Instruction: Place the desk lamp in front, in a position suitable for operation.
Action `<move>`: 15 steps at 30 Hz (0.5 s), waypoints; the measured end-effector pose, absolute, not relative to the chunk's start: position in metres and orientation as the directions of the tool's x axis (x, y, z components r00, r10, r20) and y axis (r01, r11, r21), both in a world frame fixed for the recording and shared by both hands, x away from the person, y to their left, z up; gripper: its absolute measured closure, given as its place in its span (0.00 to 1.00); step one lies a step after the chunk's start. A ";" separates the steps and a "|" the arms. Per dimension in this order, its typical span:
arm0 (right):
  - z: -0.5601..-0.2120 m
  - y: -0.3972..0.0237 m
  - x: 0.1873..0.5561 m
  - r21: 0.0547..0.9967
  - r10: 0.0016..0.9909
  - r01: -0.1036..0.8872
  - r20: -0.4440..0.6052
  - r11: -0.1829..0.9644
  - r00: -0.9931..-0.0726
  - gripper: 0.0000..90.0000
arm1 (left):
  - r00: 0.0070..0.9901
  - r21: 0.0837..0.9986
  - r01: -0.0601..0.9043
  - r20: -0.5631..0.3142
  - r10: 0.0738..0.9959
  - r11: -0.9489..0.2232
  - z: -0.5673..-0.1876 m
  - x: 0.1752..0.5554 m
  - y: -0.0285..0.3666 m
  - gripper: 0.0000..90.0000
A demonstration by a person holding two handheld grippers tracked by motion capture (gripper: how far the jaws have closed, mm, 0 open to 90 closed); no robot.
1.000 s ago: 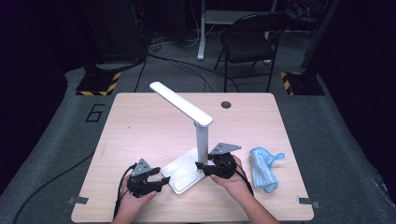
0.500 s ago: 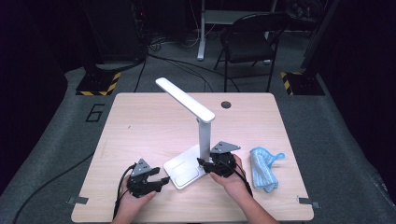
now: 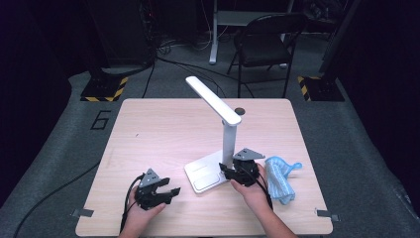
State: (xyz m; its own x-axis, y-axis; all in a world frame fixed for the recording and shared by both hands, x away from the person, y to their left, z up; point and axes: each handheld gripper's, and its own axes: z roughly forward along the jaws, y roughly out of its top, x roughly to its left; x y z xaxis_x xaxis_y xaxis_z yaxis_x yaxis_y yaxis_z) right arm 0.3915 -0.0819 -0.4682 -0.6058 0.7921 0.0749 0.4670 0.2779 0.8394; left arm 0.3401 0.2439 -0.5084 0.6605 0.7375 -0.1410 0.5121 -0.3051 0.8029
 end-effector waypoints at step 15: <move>-0.468 -0.084 0.366 0.835 0.757 0.480 0.126 0.269 -0.642 0.57 | 0.660 0.800 0.517 -0.146 0.737 -0.304 -0.509 0.340 0.242 0.42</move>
